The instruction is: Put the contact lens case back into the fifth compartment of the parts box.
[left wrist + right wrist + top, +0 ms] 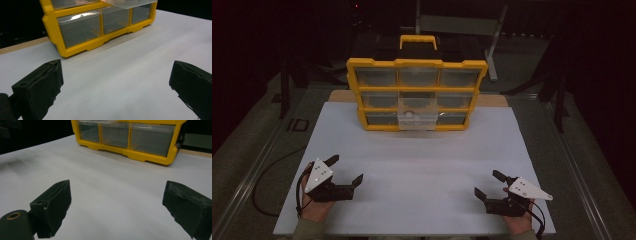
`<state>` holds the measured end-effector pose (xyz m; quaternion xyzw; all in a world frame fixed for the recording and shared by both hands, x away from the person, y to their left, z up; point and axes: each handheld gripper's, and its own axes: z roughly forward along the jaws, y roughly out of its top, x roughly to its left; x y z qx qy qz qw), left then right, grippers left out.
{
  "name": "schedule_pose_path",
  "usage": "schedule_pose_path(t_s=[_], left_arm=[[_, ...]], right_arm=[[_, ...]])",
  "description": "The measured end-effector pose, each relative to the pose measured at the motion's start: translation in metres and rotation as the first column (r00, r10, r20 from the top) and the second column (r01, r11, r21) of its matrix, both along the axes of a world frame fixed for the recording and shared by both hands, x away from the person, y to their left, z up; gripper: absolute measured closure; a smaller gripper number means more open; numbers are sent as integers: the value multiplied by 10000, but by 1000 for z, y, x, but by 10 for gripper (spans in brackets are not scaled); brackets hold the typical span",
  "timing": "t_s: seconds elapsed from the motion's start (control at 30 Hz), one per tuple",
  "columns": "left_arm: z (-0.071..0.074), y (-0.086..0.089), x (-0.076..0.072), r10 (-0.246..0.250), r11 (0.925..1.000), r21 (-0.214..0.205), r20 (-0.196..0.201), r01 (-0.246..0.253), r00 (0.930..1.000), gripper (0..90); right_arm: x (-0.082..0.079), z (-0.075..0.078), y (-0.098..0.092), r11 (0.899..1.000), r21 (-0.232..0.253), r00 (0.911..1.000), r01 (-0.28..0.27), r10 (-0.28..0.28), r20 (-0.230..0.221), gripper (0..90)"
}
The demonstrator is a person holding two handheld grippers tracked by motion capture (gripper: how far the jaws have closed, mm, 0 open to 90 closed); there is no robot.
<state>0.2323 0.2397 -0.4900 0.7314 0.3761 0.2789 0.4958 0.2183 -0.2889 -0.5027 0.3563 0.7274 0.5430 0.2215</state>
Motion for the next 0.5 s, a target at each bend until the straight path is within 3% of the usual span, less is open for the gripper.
schedule_pose_path(t_s=[0.13,0.23,0.5], left_arm=[[3,10,-14,589,9973,-482,617,-560,9964,0],[3,13,-17,754,9951,-693,796,-700,9940,0],[-2,11,-15,690,9969,-411,537,-669,9962,0]], right_arm=[[2,1,0,10000,3,9999,21,-21,149,85],[2,1,0,10000,-53,9998,67,-66,191,85],[4,0,-3,9990,-140,9990,421,-419,162,84]])
